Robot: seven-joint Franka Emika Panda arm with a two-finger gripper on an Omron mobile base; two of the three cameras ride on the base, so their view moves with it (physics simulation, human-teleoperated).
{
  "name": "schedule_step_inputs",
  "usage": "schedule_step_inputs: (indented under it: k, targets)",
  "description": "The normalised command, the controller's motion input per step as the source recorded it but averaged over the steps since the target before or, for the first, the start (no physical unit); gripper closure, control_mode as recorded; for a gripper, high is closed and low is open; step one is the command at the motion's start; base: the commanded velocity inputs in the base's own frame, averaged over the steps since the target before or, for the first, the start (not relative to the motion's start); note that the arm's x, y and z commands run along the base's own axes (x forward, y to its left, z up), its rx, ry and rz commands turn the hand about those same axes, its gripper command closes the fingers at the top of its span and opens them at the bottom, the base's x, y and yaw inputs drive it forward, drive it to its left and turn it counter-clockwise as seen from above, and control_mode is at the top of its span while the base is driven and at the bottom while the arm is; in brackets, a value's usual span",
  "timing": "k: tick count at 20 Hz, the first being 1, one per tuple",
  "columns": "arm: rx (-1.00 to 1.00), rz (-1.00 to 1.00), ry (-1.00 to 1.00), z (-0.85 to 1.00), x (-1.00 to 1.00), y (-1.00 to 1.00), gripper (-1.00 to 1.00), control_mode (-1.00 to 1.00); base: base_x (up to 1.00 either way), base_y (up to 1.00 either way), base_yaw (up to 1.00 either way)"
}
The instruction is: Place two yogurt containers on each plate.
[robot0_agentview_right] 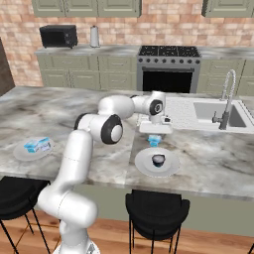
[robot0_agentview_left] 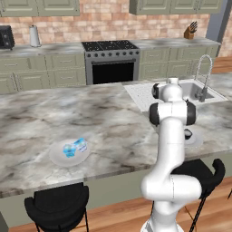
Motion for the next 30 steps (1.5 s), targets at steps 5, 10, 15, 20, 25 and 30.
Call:
schedule_step_inputs:
  k: [5,10,15,20,25,30]
  targets:
    - [0.03,0.00,0.00,-0.17,0.27,0.00,-1.00,-1.00,0.00,0.00,0.00]
    - [0.06,0.00,0.02,-0.27,0.03,0.00,-1.00,-1.00,0.00,0.00,0.00]
    - [0.07,0.00,0.03,-0.24,-0.22,0.00,-1.00,-1.00,0.00,0.00,0.00]
    - [0.06,0.00,0.00,-0.19,-0.27,0.00,-1.00,-1.00,0.00,0.00,0.00]
    - [0.08,0.00,0.00,-0.18,-0.19,0.01,1.00,-1.00,0.00,0.00,0.00]
    - [0.09,0.00,-0.06,0.01,-0.44,0.00,1.00,-1.00,0.00,0.00,0.00]
